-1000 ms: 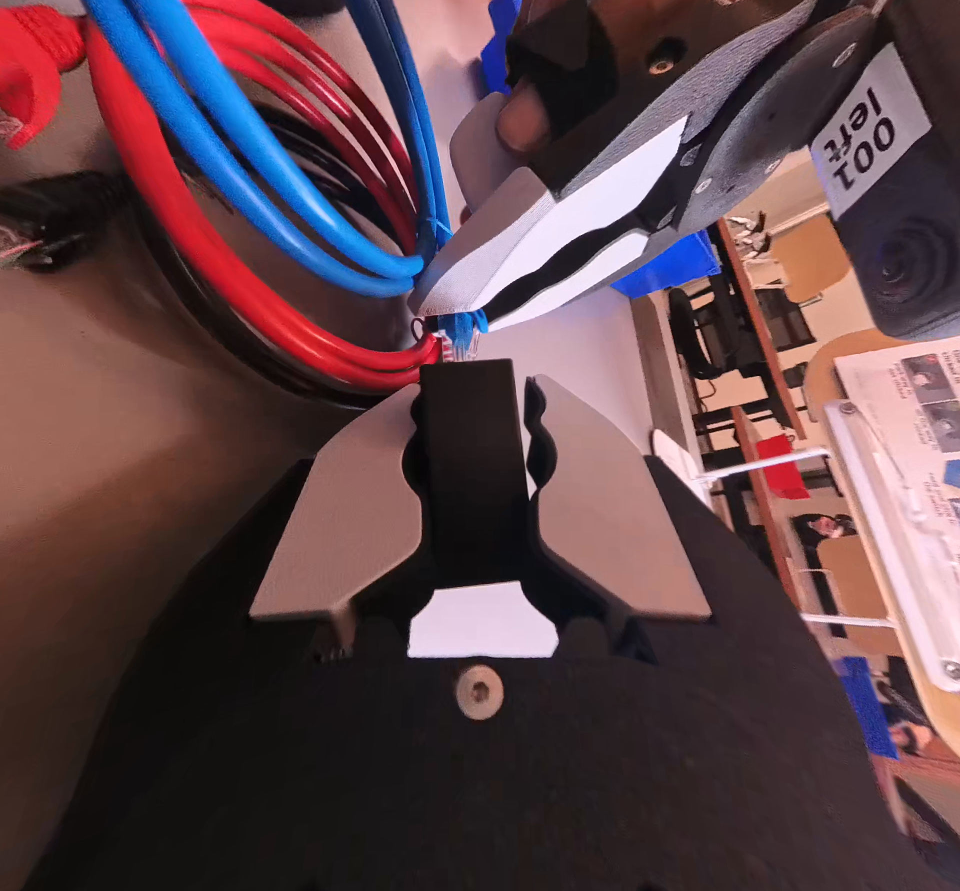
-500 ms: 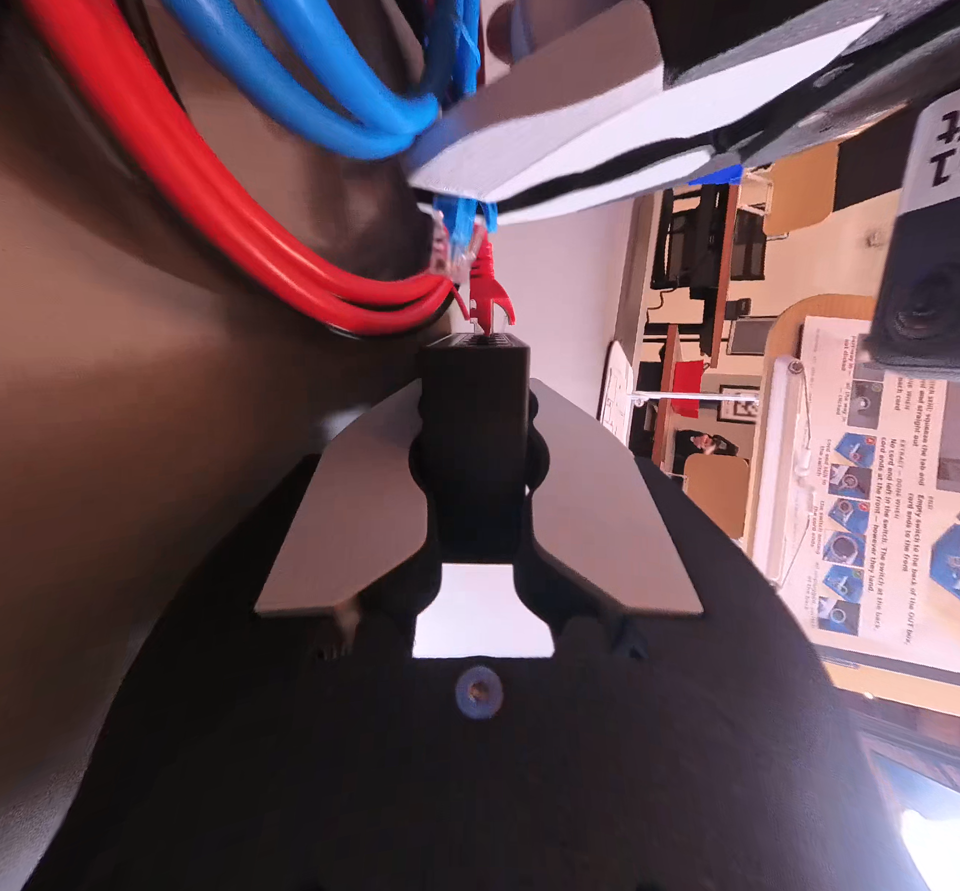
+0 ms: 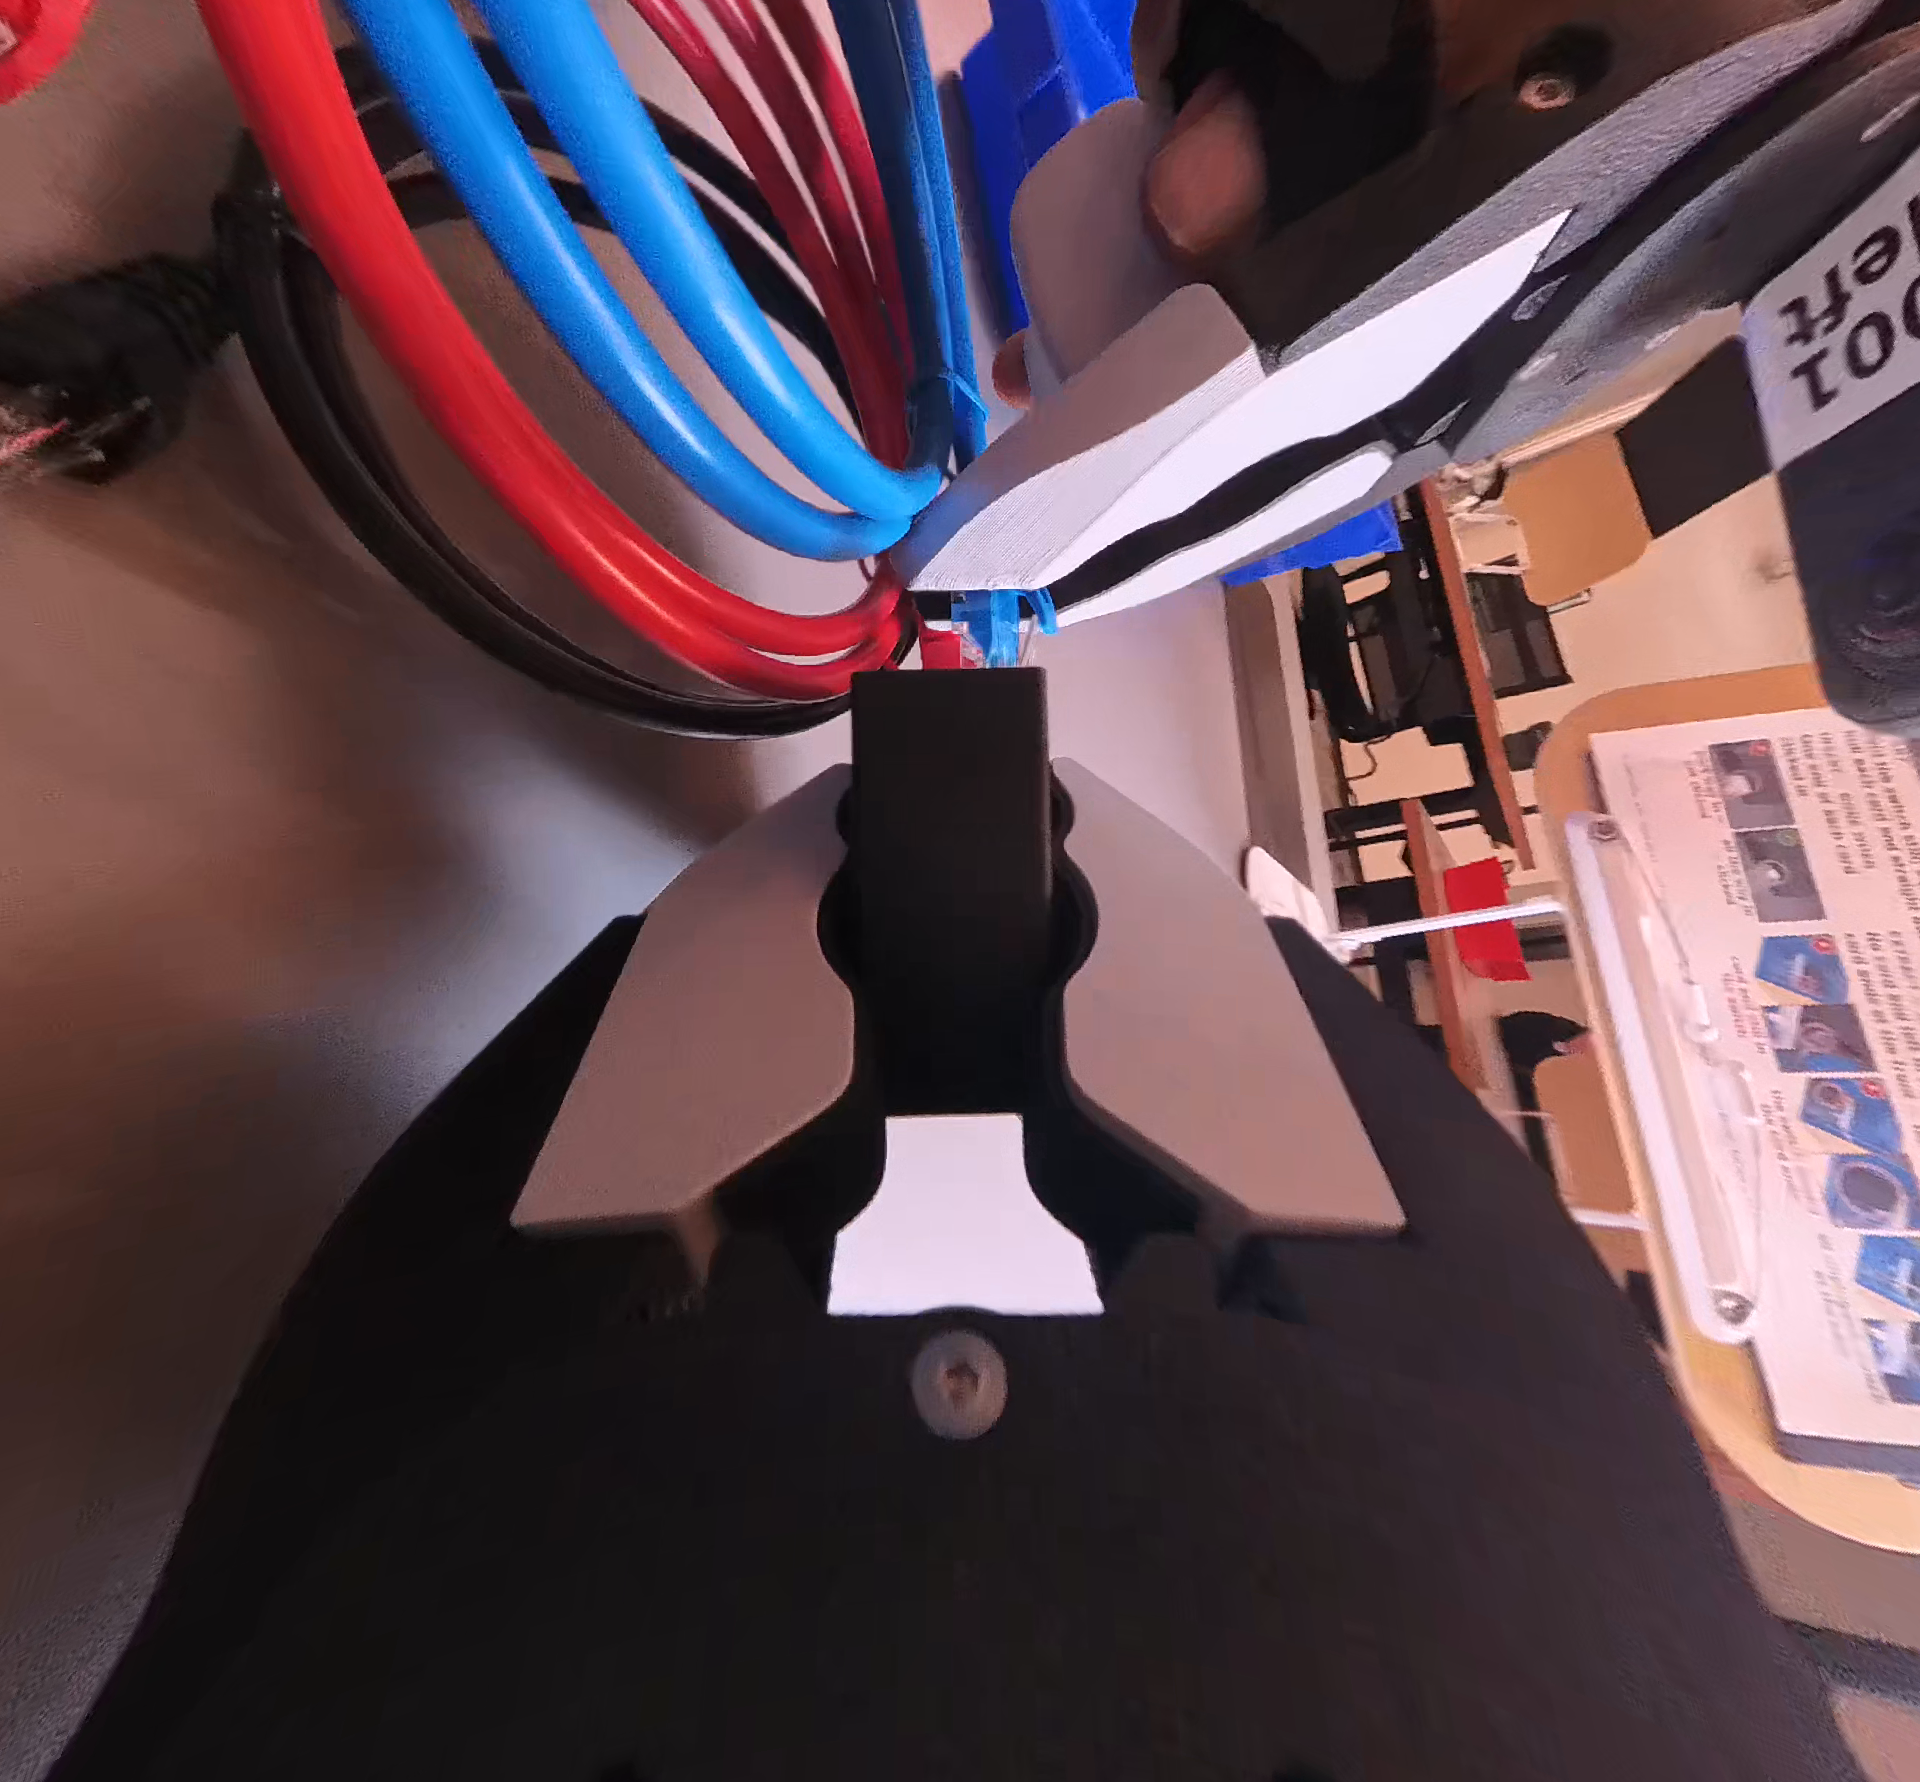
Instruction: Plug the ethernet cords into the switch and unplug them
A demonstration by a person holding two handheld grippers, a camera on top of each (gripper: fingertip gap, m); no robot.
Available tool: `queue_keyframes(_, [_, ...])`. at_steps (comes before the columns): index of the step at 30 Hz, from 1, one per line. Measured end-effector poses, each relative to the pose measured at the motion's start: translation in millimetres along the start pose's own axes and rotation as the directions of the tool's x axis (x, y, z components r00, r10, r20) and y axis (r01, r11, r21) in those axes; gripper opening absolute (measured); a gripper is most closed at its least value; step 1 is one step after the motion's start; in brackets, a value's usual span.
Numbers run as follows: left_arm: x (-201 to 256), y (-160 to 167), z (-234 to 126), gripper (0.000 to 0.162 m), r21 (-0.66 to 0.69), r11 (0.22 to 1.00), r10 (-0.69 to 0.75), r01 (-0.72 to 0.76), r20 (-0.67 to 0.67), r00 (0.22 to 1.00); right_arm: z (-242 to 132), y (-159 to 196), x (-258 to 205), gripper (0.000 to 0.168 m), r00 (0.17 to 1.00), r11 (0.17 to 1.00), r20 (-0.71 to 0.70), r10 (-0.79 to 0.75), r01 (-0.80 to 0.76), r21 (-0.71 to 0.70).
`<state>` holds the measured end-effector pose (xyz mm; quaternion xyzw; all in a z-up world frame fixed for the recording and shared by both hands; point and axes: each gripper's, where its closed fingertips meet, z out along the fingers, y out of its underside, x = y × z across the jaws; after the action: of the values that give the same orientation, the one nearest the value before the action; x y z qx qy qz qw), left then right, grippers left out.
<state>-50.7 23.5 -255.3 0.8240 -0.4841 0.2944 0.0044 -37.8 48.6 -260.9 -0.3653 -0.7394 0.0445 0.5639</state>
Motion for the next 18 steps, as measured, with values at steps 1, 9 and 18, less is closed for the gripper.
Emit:
queue_keyframes(1, [0.6,1.4,0.0,0.014,-0.006,1.0,-0.017,0.017,-0.013,1.0,0.9,-1.0,-1.2,0.029,1.0,1.0,0.009,0.015,-0.015,0.006])
queue_keyframes(9, [-2.0,16.3,13.8,0.014,-0.072,0.988,-0.143,0.136,-0.119,0.982,10.3,-0.5,-16.6,0.03,0.999,0.999,0.044,-0.023,0.025,-0.034])
queue_keyframes(18, [0.3,15.2,17.1,0.013,-0.022,0.978,-0.204,0.207,-0.292,0.934,9.3,-3.3,-21.6,0.029,0.995,0.996,0.031,-0.09,0.091,-0.023])
